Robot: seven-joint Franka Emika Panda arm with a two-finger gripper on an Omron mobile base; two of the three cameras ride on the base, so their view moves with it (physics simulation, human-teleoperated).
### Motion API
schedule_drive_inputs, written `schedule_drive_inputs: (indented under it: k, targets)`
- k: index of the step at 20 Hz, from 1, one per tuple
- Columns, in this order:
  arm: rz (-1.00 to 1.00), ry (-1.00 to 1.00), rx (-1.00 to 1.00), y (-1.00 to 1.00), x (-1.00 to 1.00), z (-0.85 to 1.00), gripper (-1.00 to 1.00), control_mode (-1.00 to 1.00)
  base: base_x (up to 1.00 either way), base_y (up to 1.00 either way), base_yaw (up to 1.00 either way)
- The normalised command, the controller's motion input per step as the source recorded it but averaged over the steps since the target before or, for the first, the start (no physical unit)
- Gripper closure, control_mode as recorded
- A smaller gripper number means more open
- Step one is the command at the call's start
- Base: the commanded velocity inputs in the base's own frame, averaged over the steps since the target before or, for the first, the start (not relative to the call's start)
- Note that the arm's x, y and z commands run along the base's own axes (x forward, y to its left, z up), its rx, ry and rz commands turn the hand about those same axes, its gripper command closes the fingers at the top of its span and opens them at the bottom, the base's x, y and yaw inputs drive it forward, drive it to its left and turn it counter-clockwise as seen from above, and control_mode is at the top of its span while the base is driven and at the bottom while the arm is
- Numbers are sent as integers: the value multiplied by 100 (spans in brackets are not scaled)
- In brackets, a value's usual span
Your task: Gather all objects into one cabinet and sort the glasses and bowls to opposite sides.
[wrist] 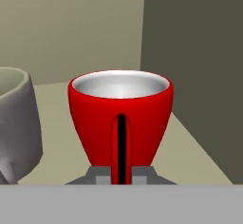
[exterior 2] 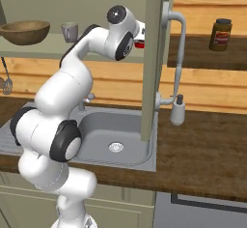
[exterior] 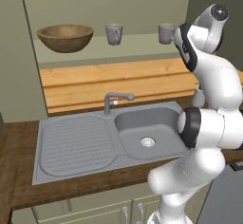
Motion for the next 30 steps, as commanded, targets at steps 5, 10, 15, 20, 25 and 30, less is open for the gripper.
schedule_drive_inputs:
  k: [5,10,15,20,25,30]
  targets:
    - [0,0,0,-1,10,-22,100,-100,0,0,0]
    - [0,0,0,0,7,-4,100,-100,0,0,0]
    - [0,0,0,0,19,-1,100,-100,0,0,0]
    - [0,0,0,0,26,-1,100,-100,0,0,0]
    - [0,-1,0,0,18,0,-100,-100,0,0,0]
    - [0,0,0,0,3,0,-100,-100,0,0,0]
